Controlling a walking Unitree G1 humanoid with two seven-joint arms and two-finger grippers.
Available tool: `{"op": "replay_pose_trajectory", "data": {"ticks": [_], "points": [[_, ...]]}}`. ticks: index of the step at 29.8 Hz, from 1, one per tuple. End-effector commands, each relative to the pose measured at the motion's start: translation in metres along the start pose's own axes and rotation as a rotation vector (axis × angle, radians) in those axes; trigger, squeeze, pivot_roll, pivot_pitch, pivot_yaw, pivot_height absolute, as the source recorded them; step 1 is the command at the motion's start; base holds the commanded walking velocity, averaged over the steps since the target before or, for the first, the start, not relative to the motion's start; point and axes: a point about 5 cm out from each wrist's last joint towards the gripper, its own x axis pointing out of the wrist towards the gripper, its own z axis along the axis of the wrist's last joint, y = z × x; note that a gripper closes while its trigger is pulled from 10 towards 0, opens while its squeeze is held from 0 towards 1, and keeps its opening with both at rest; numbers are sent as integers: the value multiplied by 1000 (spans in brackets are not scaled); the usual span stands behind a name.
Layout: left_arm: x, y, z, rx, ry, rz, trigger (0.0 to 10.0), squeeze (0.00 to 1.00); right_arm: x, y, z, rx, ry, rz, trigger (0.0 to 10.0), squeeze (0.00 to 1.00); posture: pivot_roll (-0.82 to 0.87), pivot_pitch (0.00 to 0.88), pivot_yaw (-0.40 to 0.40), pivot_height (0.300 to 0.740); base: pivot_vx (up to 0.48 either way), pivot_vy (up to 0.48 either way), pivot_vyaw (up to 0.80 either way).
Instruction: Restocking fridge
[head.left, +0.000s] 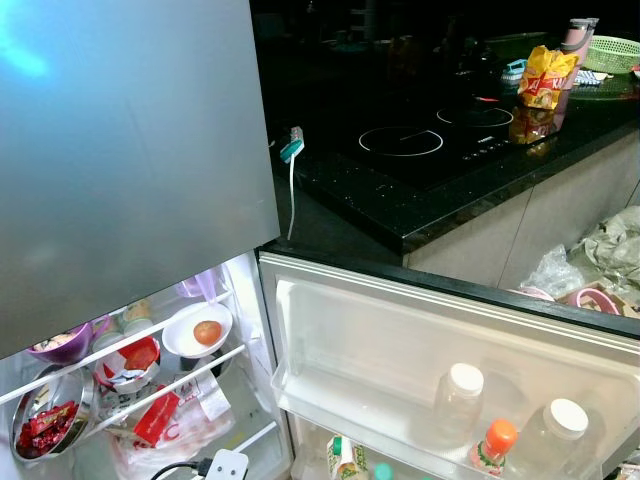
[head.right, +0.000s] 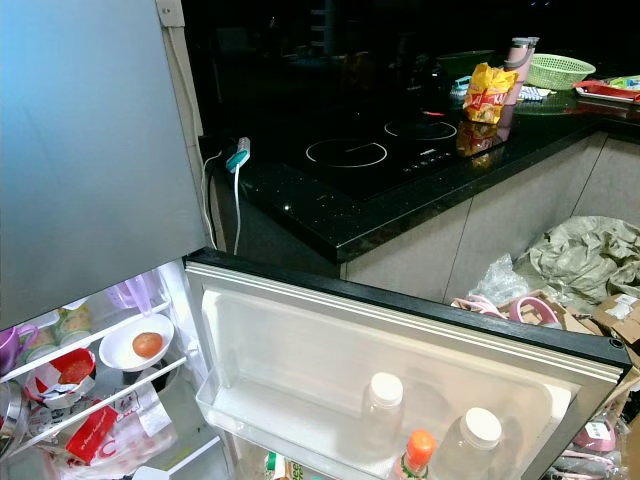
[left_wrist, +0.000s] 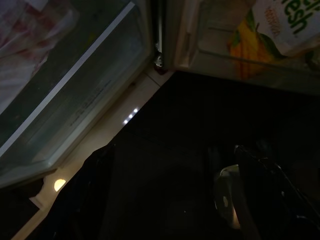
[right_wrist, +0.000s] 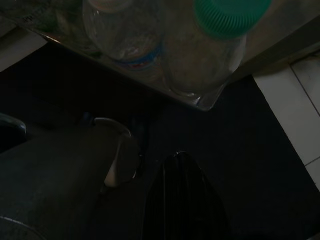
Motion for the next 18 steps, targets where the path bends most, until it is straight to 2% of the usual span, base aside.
{"op": "replay_pose_trajectory", "data": {"ticks": [1,18], "points": [[-1,-1,-9,-43,33,14,10000,0,1,4,-2,10,6,7,10000,0,-48,110,25,740,0,0,0],[1,-1,-2,-94,6,18,10000,0,6,13,19,9,-47,30,10000,0,-52,104,19,740,-297,0,0]]}}
